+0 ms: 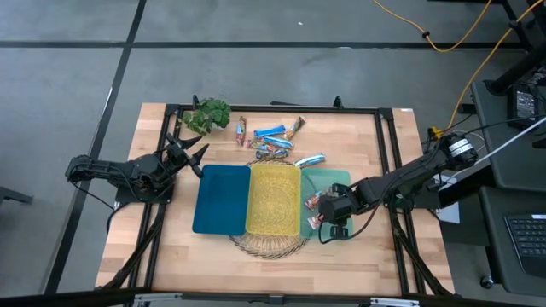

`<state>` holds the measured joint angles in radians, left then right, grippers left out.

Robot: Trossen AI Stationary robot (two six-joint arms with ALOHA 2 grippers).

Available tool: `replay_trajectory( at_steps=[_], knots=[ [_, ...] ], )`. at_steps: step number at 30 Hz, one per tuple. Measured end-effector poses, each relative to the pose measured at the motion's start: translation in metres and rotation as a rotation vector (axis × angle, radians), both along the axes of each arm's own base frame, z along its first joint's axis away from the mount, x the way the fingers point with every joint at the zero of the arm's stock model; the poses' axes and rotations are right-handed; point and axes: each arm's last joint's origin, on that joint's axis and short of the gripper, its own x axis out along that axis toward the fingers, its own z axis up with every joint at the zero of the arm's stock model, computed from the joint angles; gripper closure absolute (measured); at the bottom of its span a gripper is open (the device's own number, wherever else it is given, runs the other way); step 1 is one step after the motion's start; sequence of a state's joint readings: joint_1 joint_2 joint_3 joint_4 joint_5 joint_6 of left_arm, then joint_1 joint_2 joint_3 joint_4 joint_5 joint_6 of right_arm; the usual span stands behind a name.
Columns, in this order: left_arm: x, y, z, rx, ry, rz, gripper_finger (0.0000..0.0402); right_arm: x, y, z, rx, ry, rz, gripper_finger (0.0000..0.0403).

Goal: Pick and place Granola Bars by type
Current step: Put the red granola bar into the green bin

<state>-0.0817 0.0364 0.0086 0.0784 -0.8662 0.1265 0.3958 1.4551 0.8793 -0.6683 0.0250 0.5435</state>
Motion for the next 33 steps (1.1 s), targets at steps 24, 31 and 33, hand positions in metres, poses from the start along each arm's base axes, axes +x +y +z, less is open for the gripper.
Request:
replay_trajectory(
  at_steps=[24, 31, 33],
  knots=[
    [0.000, 0.000, 0.000, 0.000, 0.000, 0.000, 0.0233, -0.013, -0.027, -0.051, -0.037, -0.057, -0.110, 0.0307],
    [0.000, 0.000, 0.000, 0.000, 0.000, 0.000, 0.0233, -0.014, -0.028, -0.053, -0.031, -0.058, -0.126, 0.0307],
    [0.000, 0.000, 0.000, 0.000, 0.000, 0.001, 0.0233, -0.013, -0.028, -0.052, -0.026, -0.065, -0.130, 0.0304]
  ],
)
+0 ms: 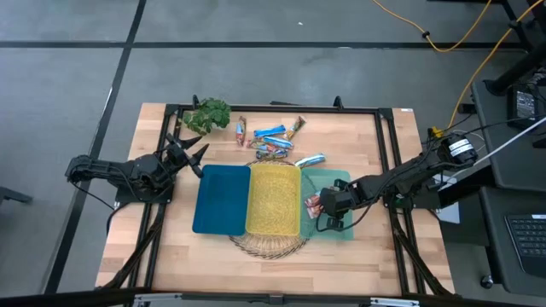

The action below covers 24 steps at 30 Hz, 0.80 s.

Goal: Pick and place Granola Bars by type
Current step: Put the red granola bar into the green bin

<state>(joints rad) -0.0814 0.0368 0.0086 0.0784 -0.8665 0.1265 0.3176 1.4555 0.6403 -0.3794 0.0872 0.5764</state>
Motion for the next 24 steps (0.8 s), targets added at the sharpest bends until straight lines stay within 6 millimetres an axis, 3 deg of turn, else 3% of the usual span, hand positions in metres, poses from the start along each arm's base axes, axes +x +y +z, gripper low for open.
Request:
replay_trajectory(
  at_steps=[19, 24],
  knots=[
    [0.0000, 0.0000, 0.0000, 0.000, 0.000, 0.000, 0.0233, -0.0002, 0.0011, 0.0002, 0.073, 0.020, -0.052, 0.0239],
    [0.0000, 0.0000, 0.0000, 0.000, 0.000, 0.000, 0.0233, 0.0068, 0.0038, 0.0096, 0.089, 0.001, -0.037, 0.0229]
  ],
)
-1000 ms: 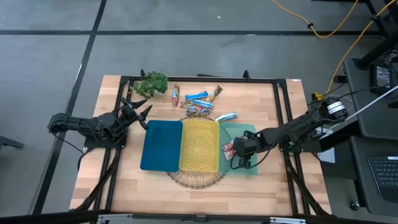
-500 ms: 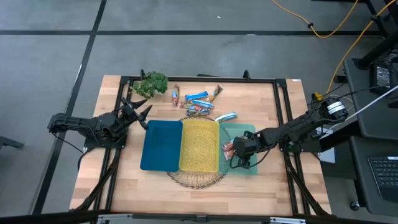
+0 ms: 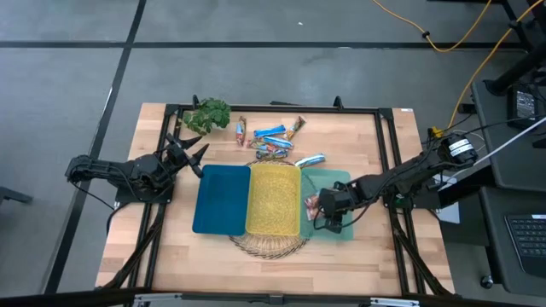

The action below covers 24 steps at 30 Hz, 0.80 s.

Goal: Pick and place Granola Bars by type
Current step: Put the red granola bar into the green bin, then put the yellow granola bar into the yellow bin

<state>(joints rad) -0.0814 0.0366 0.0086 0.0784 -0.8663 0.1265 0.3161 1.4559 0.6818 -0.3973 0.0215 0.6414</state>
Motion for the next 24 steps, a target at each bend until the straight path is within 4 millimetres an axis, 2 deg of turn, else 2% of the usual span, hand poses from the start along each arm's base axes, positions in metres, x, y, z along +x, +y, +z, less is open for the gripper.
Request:
replay_trajectory(
  at_steps=[4, 12, 17, 24],
  knots=[
    [0.000, 0.000, 0.000, 0.000, 0.000, 0.000, 0.0233, 0.010, 0.003, 0.014, -0.007, -0.044, 0.043, 0.0226],
    [0.000, 0.000, 0.000, 0.000, 0.000, 0.000, 0.0233, 0.025, -0.002, 0.054, -0.059, -0.006, 0.090, 0.0226],
    [0.000, 0.000, 0.000, 0.000, 0.000, 0.000, 0.0233, 0.036, -0.014, 0.084, -0.107, -0.026, 0.106, 0.0226],
    [0.000, 0.000, 0.000, 0.000, 0.000, 0.000, 0.0233, 0.055, -0.040, 0.131, -0.223, -0.149, 0.076, 0.0226]
  ],
)
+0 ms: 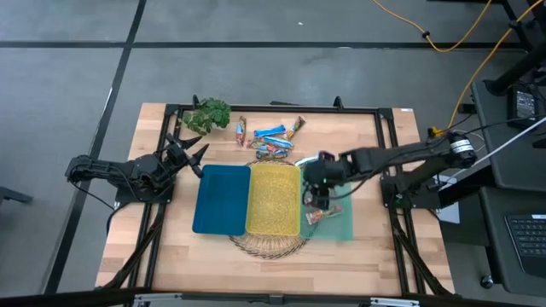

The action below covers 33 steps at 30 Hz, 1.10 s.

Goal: Pick and place Granola Bars by type
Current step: Put the yellow granola bar into the yellow bin

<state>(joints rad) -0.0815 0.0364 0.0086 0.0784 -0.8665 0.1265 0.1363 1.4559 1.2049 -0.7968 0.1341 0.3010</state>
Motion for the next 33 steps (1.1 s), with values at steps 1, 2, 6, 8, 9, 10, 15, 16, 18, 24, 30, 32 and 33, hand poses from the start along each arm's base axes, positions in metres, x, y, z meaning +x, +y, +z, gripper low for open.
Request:
replay_trajectory(
  at_steps=[1, 2, 6, 8, 9, 10, 15, 16, 18, 24, 30, 32, 33],
  knots=[
    [0.000, 0.000, 0.000, 0.000, 0.000, -0.001, 0.0233, 0.002, -0.004, 0.007, -0.016, -0.021, -0.003, 0.0226],
    [0.000, 0.000, 0.000, 0.000, 0.000, 0.000, 0.0233, 0.005, -0.009, 0.014, -0.029, -0.045, -0.018, 0.0226],
    [0.000, 0.000, 0.000, 0.000, 0.000, 0.000, 0.0233, 0.011, -0.029, 0.040, -0.061, -0.123, -0.064, 0.0226],
    [0.000, 0.000, 0.000, 0.000, 0.000, 0.000, 0.0233, 0.012, -0.039, 0.050, -0.067, -0.156, -0.093, 0.0226],
    [0.000, 0.000, 0.000, 0.000, 0.000, 0.000, 0.0233, 0.012, -0.045, 0.055, -0.068, -0.169, -0.110, 0.0226],
    [0.000, 0.000, 0.000, 0.000, 0.000, 0.000, 0.0233, 0.013, -0.050, 0.059, -0.069, -0.181, -0.128, 0.0226],
    [0.000, 0.000, 0.000, 0.000, 0.000, 0.000, 0.0233, 0.010, -0.074, 0.076, -0.085, -0.212, -0.164, 0.0226],
    [0.000, 0.000, 0.000, 0.000, 0.000, 0.000, 0.0233, 0.009, -0.079, 0.079, -0.082, -0.216, -0.172, 0.0226],
    [0.000, 0.000, 0.000, 0.000, 0.000, 0.000, 0.0233, 0.006, -0.088, 0.084, -0.069, -0.216, -0.190, 0.0226],
    [0.000, 0.000, 0.000, 0.000, 0.000, 0.000, 0.0233, -0.004, -0.115, 0.097, -0.070, -0.207, -0.157, 0.0226],
    [0.000, 0.000, 0.000, 0.000, 0.000, 0.000, 0.0233, -0.015, -0.142, 0.105, -0.118, -0.209, -0.068, 0.0226],
    [0.000, 0.000, 0.000, 0.000, 0.000, 0.000, 0.0233, -0.019, -0.152, 0.107, -0.136, -0.214, -0.036, 0.0226],
    [0.000, 0.000, 0.000, 0.000, 0.000, 0.000, 0.0233, -0.021, -0.157, 0.108, -0.146, -0.216, -0.025, 0.0226]
  ],
)
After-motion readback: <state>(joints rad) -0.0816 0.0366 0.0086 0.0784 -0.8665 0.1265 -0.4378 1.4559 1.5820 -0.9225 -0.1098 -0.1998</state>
